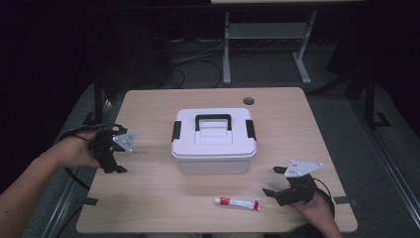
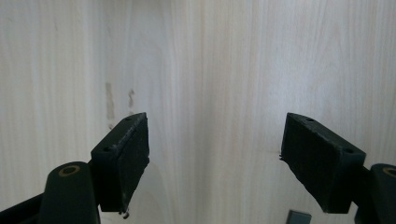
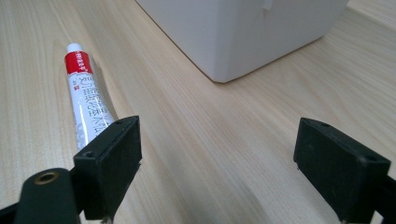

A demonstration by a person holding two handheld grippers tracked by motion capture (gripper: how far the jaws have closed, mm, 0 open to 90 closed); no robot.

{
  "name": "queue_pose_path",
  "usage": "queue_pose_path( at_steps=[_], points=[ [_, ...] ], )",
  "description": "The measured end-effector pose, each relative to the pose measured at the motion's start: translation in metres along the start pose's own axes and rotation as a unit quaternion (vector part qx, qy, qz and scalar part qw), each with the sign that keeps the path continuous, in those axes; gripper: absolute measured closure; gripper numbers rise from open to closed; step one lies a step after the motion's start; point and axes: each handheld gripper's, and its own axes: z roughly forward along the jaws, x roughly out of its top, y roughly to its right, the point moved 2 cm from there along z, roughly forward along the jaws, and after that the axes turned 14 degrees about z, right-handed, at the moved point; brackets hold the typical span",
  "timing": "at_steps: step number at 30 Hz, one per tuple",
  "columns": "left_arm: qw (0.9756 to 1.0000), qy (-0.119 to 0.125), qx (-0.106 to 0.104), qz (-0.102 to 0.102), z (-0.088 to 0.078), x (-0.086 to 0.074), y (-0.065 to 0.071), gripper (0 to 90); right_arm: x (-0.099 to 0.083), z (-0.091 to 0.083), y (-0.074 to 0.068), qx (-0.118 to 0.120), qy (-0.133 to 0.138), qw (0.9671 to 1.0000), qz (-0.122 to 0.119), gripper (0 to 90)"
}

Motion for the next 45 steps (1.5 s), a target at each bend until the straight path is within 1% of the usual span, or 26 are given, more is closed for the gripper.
queue_pose_path(
  at_steps=[3,8,11,16,18,23,24,30,34,39,42,45],
  points=[
    [1.0,0.003,-0.001,0.003,-0.004,0.007,-0.006,22.7,0.0,0.0,-0.001,0.0,-0.002,1.0,0.0,14.8],
    [0.9999,0.006,-0.001,0.014,-0.012,0.019,-0.016,22.7,0.0,0.001,-0.002,0.001,-0.005,1.0,-0.002,14.8],
    [0.9998,0.012,0.001,0.014,-0.018,0.026,-0.021,22.7,0.0,0.001,-0.002,0.002,-0.007,1.0,-0.001,14.8],
    [0.9997,0.015,0.0,0.019,-0.027,0.037,-0.03,22.7,0.0,0.001,-0.002,0.001,-0.008,0.9999,-0.006,14.8],
    [0.9996,0.013,0.0,0.024,-0.031,0.041,-0.033,22.7,0.0,0.0,-0.002,0.001,-0.006,1.0,-0.006,14.8],
    [0.9995,0.018,0.0,0.026,-0.038,0.051,-0.039,22.7,0.001,-0.002,-0.002,0.002,-0.004,1.0,-0.004,14.8],
    [0.9994,0.018,-0.001,0.028,-0.04,0.054,-0.041,22.7,0.001,-0.002,-0.002,0.002,-0.005,1.0,-0.003,14.8],
    [0.9994,0.016,-0.005,0.031,-0.044,0.062,-0.048,22.7,0.001,-0.001,-0.003,0.004,-0.007,0.9999,-0.008,14.8],
    [0.9993,0.015,-0.005,0.035,-0.048,0.069,-0.054,22.7,0.001,-0.001,-0.002,0.003,-0.008,0.9999,-0.005,14.8],
    [0.9991,0.009,-0.01,0.04,-0.051,0.079,-0.061,22.9,0.002,-0.001,-0.003,0.004,-0.01,0.9999,-0.004,14.8],
    [0.999,0.006,-0.01,0.044,-0.054,0.086,-0.067,22.9,0.002,-0.002,-0.003,0.005,-0.007,1.0,-0.005,14.7],
    [0.9988,0.004,-0.014,0.046,-0.056,0.093,-0.073,22.9,0.002,-0.002,-0.002,0.006,-0.008,0.9999,-0.005,14.7]
  ],
)
